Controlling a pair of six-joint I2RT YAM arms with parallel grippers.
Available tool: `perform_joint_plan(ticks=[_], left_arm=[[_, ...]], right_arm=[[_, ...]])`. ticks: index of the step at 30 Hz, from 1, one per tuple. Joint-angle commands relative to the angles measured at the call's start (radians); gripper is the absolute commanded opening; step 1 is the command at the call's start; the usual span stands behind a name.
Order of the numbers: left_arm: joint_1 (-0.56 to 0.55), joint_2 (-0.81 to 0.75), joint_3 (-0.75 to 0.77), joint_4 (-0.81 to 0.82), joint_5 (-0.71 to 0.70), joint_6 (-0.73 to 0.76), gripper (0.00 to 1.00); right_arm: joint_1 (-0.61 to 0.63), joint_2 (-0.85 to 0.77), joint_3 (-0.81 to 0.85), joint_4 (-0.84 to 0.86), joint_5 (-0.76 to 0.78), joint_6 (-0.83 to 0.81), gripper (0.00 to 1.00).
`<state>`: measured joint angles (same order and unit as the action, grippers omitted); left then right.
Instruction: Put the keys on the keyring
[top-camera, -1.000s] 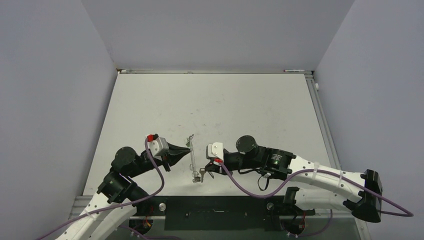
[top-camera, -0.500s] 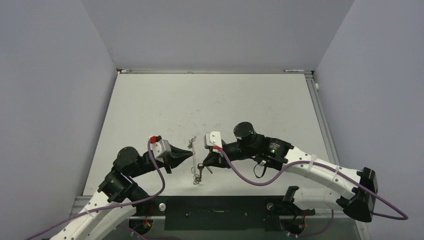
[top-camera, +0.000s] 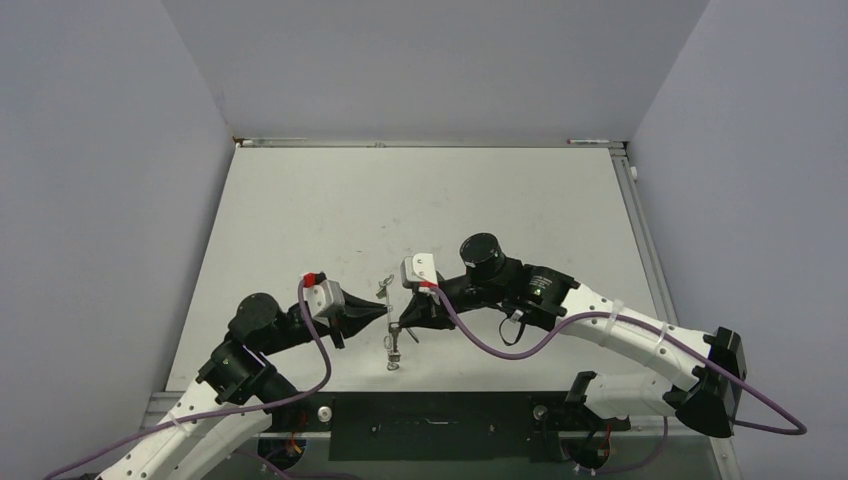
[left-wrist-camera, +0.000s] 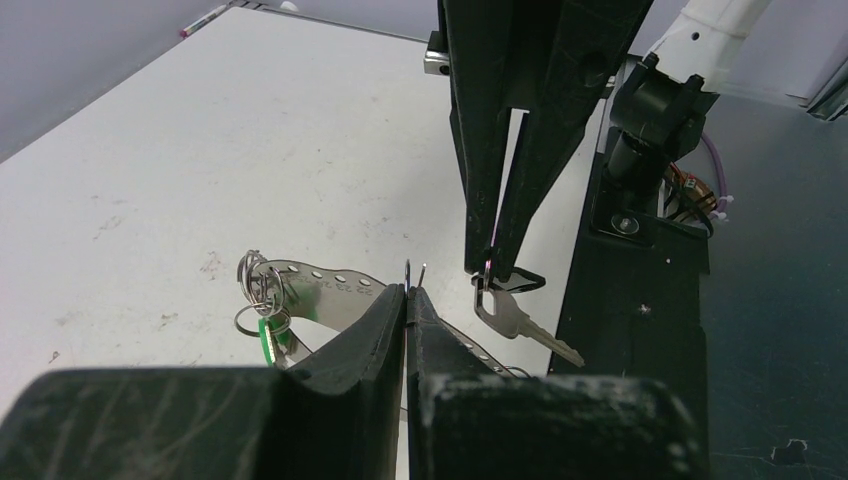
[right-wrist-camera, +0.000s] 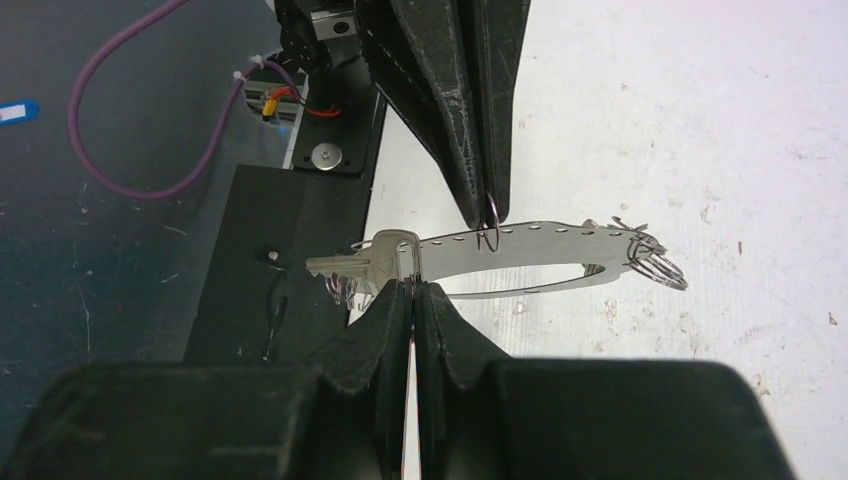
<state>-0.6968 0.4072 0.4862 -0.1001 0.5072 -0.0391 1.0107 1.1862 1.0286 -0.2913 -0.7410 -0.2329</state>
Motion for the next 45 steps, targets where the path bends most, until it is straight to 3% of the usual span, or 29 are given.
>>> perform_joint_plan(ticks=[1,15,45], left_arm=[[-0.011,-0.002,0.005,0.073,0.016,0.020,0.00],[-0.015,-0.006,0.006,0.063,-0.001,0.028,0.00],[-0.015,-0.011,0.008,0.060,-0.003,0.031,0.00]], right_arm=[[-0.010,0.003,0.041,0.070,-0.040,0.005,0.05],[-0.023,0.012,0.023,0.192,0.020,0.122,0.05],[-0.075,0.001,-0.012,0.242,0.054,0.188,0.05]])
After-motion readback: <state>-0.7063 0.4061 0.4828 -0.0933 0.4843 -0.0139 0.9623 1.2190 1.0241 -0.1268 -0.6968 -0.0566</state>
